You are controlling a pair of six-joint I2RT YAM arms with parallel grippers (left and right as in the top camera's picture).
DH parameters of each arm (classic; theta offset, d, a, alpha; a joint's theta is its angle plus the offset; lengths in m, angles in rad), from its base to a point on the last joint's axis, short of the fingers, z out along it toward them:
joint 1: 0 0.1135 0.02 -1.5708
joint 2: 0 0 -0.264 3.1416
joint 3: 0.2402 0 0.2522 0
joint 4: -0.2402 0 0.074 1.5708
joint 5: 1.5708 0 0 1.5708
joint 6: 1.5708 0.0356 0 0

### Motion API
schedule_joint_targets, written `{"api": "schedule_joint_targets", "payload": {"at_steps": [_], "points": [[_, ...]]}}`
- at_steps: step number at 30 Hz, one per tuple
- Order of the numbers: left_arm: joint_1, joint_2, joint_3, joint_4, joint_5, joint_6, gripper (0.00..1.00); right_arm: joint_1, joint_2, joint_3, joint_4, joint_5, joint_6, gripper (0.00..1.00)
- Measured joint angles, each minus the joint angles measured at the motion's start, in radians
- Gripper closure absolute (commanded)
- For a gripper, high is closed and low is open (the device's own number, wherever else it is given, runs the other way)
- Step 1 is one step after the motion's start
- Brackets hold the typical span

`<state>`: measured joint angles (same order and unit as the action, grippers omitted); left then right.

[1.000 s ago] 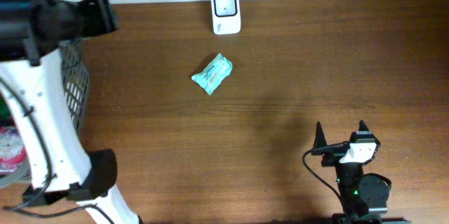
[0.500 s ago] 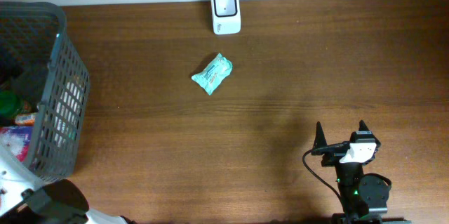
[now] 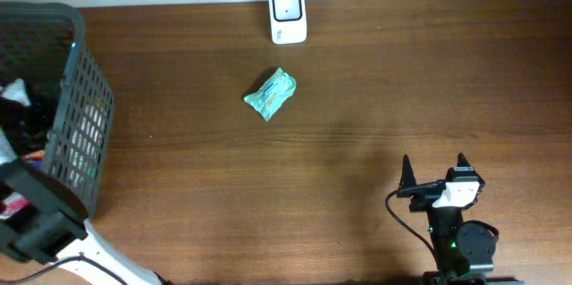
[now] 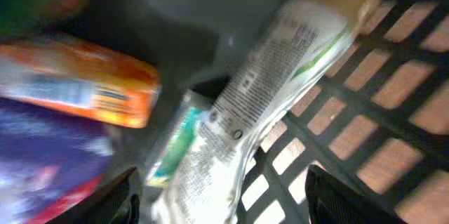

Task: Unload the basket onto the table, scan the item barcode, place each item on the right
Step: 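Grasp the white-green tube in the basket with the left gripper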

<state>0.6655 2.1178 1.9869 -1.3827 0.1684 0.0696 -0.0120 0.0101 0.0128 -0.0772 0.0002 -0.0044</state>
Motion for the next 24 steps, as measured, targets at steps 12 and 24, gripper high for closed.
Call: {"api": "schedule_joint_targets", "payload": {"at_steps": [12,24], "points": [[-0.045,0.016,-0.199,0.154,-0.045,0.032,1.00,0.000,0.000,0.000,0.000,0.000,0.000,0.01],[-0.050,0.040,0.818,-0.296,0.229,-0.006,1.00,0.000,0.001,0.000,0.000,0.000,0.000,0.01]]}}
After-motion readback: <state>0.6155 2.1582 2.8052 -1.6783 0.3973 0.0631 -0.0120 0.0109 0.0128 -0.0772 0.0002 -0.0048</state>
